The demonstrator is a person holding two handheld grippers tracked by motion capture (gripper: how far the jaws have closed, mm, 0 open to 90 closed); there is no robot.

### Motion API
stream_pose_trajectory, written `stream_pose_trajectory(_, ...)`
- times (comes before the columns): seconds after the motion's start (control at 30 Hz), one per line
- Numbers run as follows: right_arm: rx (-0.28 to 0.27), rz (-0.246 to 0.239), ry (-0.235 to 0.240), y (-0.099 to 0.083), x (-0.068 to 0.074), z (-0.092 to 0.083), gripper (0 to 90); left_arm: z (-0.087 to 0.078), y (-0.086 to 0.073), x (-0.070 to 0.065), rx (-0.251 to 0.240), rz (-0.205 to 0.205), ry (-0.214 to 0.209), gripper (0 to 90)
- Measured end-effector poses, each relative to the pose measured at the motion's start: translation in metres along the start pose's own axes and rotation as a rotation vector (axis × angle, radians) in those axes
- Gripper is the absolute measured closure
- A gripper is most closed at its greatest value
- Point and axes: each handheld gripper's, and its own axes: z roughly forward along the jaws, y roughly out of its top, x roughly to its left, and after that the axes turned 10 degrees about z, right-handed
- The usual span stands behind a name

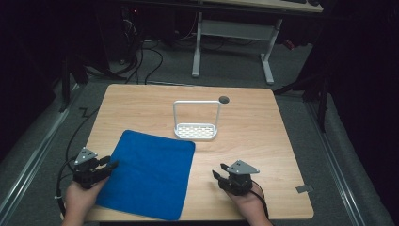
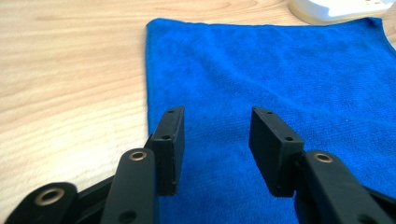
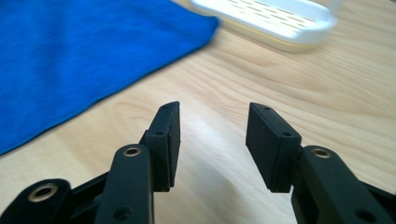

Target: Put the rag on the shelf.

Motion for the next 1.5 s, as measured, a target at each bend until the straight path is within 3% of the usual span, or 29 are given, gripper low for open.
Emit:
stream_pose_trajectory(0.07,-0.012,0.017,-0.003,0.0,-0.003,-0.002,56.2,0.002,0.001,-0.002,-0.008,0.023,0.004,56.2)
stream_pose_trajectory(0.27,-0.015,0.007,0.003,0.002,-0.002,0.0,57.8,0.002,0.0,-0.002,-0.009,0.051,0.023,55.0)
stream_pose_trajectory(0.4,-0.006,-0.002,0.01,0.003,0.0,0.002,59.8,-0.002,-0.001,0.002,-0.031,0.035,0.033,55.1)
stream_pose_trajectory(0.5,-0.008,-0.009,0.018,0.003,0.002,0.002,61.9,-0.004,-0.003,0.002,-0.025,0.032,0.024,61.6)
stream_pose_trajectory(0.6,-0.001,-0.027,0.048,0.006,0.008,0.006,73.6,-0.008,-0.009,0.002,0.008,0.019,-0.003,72.3)
stream_pose_trajectory(0.63,-0.001,-0.027,0.048,0.006,0.008,0.006,73.6,-0.008,-0.009,0.002,0.008,0.019,-0.003,76.3)
stream_pose_trajectory(0.67,0.015,-0.054,0.072,0.009,0.014,0.012,84.8,-0.011,-0.013,0.0,0.029,0.028,-0.008,79.9)
stream_pose_trajectory(0.7,0.02,-0.072,0.08,0.011,0.018,0.015,89.3,-0.012,-0.015,-0.001,0.041,0.031,-0.013,83.0)
stream_pose_trajectory(0.77,0.024,-0.089,0.093,0.014,0.022,0.017,90.0,-0.013,-0.016,-0.003,0.054,0.033,-0.023,87.7)
stream_pose_trajectory(0.8,0.023,-0.114,0.136,0.02,0.032,0.025,90.0,-0.014,-0.02,-0.008,0.074,0.053,-0.025,89.3)
stream_pose_trajectory(0.83,0.023,-0.114,0.136,0.02,0.032,0.025,90.0,-0.014,-0.02,-0.008,0.074,0.053,-0.025,90.0)
stream_pose_trajectory(0.87,0.037,-0.135,0.161,0.022,0.04,0.031,90.0,-0.012,-0.023,-0.014,0.1,0.078,-0.019,90.0)
stream_pose_trajectory(0.9,0.037,-0.135,0.161,0.022,0.04,0.031,90.0,-0.012,-0.023,-0.014,0.1,0.078,-0.019,90.0)
stream_pose_trajectory(0.93,0.059,-0.171,0.181,0.024,0.05,0.041,90.0,-0.012,-0.026,-0.017,0.112,0.082,-0.017,90.0)
stream_pose_trajectory(1.0,0.072,-0.195,0.196,0.026,0.057,0.048,90.0,-0.011,-0.03,-0.018,0.126,0.08,-0.014,90.0)
stream_pose_trajectory(1.13,0.115,-0.218,0.223,0.027,0.067,0.062,90.0,-0.011,-0.031,-0.02,0.118,0.077,-0.002,89.6)
stream_pose_trajectory(1.33,0.182,-0.246,0.224,0.025,0.076,0.073,90.0,-0.013,-0.034,-0.022,0.107,0.076,-0.01,88.2)
stream_pose_trajectory(1.5,0.194,-0.253,0.213,0.023,0.075,0.072,90.0,-0.013,-0.034,-0.027,0.11,0.089,-0.028,88.2)
